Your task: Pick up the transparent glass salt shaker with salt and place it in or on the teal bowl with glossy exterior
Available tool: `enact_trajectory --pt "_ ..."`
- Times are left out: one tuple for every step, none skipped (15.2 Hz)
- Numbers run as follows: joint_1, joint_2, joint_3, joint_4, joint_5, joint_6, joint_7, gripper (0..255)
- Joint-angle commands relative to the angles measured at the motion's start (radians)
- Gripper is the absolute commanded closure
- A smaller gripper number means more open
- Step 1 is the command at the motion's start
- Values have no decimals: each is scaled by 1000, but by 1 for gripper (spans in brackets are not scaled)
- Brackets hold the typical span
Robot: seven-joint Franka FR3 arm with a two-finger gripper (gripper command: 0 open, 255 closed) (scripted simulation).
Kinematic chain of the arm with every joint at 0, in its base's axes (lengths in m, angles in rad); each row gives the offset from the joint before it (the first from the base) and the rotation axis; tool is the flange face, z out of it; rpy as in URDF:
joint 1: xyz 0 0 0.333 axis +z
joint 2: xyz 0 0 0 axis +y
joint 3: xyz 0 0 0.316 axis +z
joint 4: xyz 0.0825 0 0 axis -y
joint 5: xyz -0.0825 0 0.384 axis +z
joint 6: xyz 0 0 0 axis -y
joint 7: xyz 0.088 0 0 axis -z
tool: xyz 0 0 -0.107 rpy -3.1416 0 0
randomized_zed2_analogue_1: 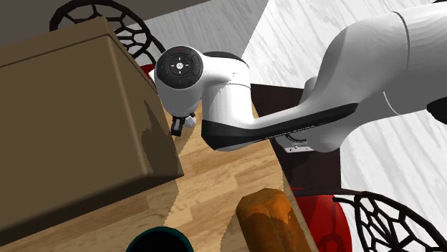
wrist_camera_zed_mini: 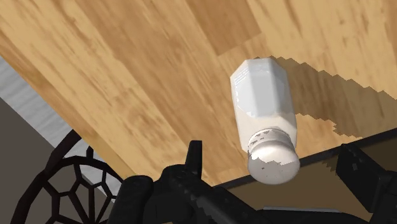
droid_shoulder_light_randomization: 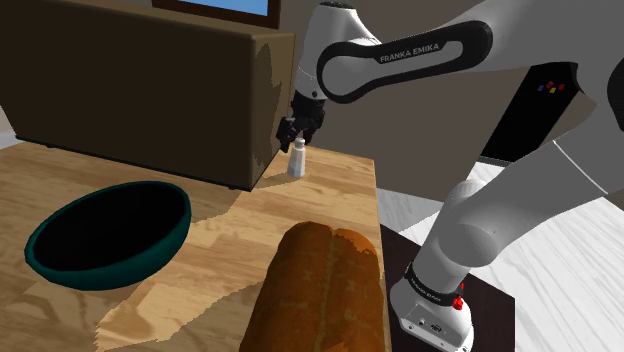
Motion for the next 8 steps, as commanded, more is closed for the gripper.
enact_trajectory --pt "0 0 0 0 0 0 0 0" --pt "0 0 0 0 0 0 0 0" --pt "0 0 0 0 0 0 0 255" --pt "0 0 0 0 0 0 0 255" --pt "0 0 0 0 0 0 0 255" --pt "0 0 0 0 0 0 0 255" --pt "0 0 0 0 0 0 0 255" --pt "0 0 0 0 0 0 0 255"
